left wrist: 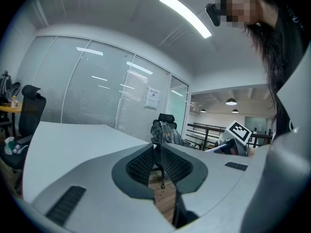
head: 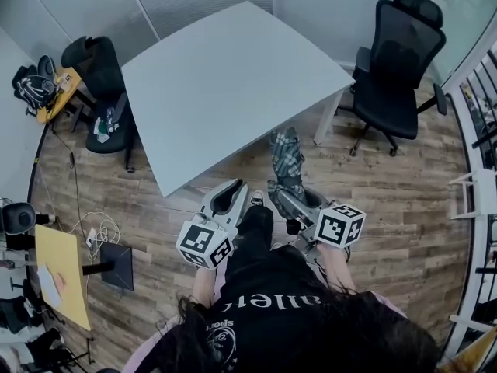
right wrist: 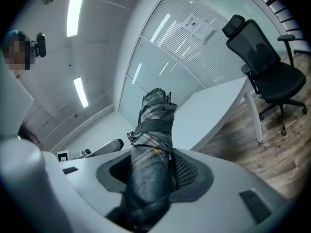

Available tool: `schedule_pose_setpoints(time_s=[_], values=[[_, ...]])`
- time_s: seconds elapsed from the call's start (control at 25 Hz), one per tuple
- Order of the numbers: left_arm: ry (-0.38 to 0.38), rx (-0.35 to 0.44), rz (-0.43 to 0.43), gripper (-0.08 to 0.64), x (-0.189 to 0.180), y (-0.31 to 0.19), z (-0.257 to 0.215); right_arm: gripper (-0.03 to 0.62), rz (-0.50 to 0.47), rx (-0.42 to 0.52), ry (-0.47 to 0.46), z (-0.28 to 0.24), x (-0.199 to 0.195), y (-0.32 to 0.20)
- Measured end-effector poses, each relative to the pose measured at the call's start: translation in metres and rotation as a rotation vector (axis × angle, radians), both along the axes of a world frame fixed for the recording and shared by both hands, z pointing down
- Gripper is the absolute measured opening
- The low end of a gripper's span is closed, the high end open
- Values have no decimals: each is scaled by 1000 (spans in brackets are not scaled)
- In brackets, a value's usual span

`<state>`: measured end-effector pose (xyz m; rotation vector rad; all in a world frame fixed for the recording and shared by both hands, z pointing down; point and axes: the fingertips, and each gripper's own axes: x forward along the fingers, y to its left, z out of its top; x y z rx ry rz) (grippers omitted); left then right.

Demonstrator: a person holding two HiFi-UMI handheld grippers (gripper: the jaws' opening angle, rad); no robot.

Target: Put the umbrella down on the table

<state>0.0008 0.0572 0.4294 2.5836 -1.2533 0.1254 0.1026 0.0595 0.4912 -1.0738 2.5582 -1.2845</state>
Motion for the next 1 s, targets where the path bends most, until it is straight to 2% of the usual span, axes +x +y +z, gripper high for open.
schedule_pose_setpoints(time_s=[0.4, 0.6, 1.0], values=[[6, -8, 21, 60, -7, -76, 13, 202, 22, -27, 20, 14, -4, -68], [-22, 0, 41, 60, -24, -129, 13, 202, 36, -40, 22, 15, -20, -123], [2, 13, 45, 60, -64, -238, 11, 202, 42, -59, 53, 15, -56, -227]])
